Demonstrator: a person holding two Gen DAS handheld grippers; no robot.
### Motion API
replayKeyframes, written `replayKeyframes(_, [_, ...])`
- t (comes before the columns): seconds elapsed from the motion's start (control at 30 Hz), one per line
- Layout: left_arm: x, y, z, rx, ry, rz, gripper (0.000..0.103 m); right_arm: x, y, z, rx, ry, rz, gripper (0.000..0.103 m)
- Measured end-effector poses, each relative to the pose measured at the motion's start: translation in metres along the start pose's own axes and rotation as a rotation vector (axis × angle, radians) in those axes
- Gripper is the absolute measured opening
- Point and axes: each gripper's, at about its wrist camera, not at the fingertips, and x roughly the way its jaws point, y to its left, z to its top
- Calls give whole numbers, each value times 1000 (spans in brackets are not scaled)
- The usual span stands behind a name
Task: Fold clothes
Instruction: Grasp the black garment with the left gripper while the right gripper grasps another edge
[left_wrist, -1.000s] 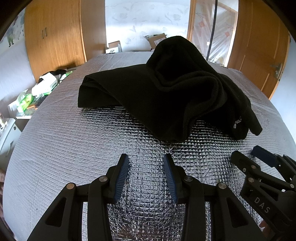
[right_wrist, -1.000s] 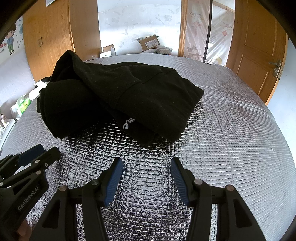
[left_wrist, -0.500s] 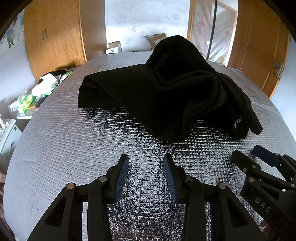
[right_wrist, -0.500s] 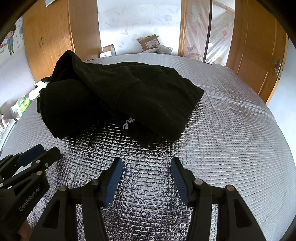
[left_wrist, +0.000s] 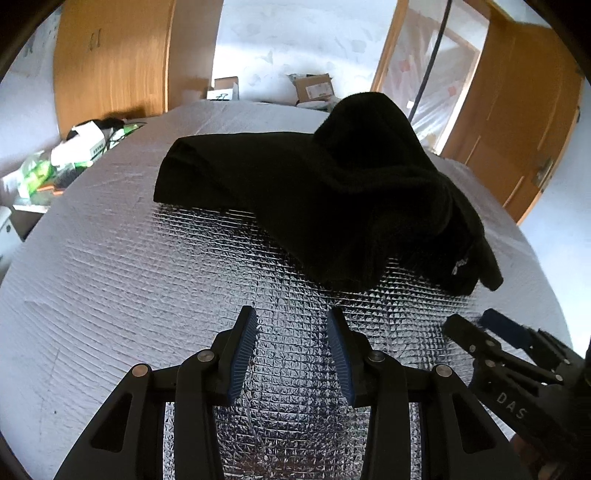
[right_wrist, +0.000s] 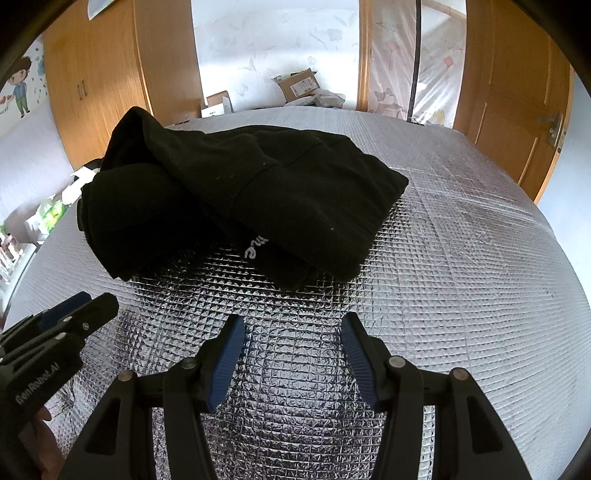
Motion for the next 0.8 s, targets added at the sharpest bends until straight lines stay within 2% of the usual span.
replayKeyframes(0.13, [1, -2, 2, 26, 10, 10, 41, -2, -4, 0, -22, 2, 29, 54])
replayKeyframes(0.23, [0, -6, 3, 42, 20, 17, 41, -6, -15, 1, -14, -3, 54, 41])
replayKeyframes(0.3, [-5, -9, 4, 48, 9, 1, 41, -10, -26, 3, 17, -18, 66, 41])
replayKeyframes(0.6, [-46, -34, 35, 240, -200, 2, 41, -28, -61, 15, 104, -107, 174, 39])
replayKeyframes(0.7, [-45, -47, 50, 298, -203, -14, 41, -28, -58, 23, 62, -105, 229, 39])
replayKeyframes(0.8, [-41, -61, 61, 338, -206, 7, 41, -27, -43, 25, -23, -100, 197, 39])
